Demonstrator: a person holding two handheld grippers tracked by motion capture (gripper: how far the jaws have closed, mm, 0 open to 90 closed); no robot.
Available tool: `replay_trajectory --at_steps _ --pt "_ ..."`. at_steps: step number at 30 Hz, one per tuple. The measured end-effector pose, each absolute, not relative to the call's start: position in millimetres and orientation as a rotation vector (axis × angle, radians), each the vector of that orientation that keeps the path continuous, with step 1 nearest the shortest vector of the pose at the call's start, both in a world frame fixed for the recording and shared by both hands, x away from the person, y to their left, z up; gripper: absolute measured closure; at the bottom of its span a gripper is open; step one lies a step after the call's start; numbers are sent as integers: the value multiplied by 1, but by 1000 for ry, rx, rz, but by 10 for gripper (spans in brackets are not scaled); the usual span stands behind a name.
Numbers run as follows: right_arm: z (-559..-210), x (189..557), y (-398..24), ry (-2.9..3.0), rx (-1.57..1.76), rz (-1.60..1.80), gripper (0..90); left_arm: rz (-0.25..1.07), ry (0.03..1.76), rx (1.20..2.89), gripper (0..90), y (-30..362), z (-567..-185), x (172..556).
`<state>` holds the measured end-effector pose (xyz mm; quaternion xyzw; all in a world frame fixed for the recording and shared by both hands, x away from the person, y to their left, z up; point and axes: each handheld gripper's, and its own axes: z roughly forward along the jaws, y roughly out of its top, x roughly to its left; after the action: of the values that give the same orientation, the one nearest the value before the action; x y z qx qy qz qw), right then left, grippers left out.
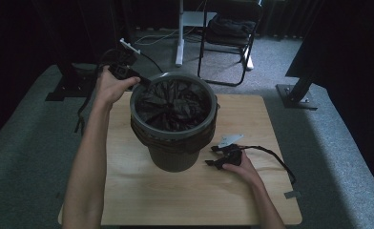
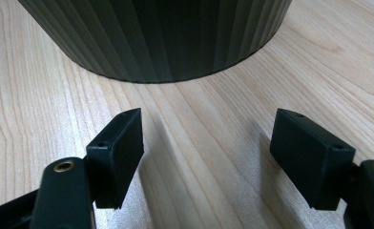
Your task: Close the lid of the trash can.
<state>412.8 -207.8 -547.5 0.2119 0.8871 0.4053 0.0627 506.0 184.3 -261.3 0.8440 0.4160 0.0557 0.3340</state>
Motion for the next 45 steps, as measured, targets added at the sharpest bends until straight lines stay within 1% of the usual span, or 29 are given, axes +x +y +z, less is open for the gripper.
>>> replay_trajectory --at_steps 5,6,7,8,9,10,11,12,14,20,27,29,39,45 --pt "-547 413 -208 2680 640 1224 264 148 1074 2190 756 185 -262 506" --pt "-547 413 -208 2681 641 1225 264 131 1055 2152 720 188 -260 505" --pt "-547 413 -208 2681 641 1225 264 131 1055 2152 700 188 -260 505" --pt "-547 413 -208 2681 640 1224 263 122 1046 2135 700 189 -259 505" --pt "-547 413 -208 2681 640 1225 264 118 1043 2122 652 191 -257 504" --pt "-547 413 -208 2681 640 1224 264 118 1043 2122 632 191 -257 504" --pt "-547 413 -208 2681 640 1224 264 121 1042 2122 632 193 -257 503" --pt "-547 413 -208 2681 640 1224 264 131 1043 2113 605 195 -255 502" --pt "-547 413 -208 2681 639 1223 264 134 1024 2105 581 198 -254 500" --pt "-547 413 -208 2681 640 1224 264 151 993 2086 545 206 -250 495" --pt "-547 413 -208 2680 639 1223 264 159 966 2059 524 213 -247 486" --pt "-547 412 -208 2680 640 1224 264 153 929 2048 522 214 -247 481" --pt "-547 412 -207 2680 639 1223 263 205 835 1987 493 227 -244 453" --pt "-547 413 -208 2680 639 1222 264 247 828 1971 483 233 -243 440"
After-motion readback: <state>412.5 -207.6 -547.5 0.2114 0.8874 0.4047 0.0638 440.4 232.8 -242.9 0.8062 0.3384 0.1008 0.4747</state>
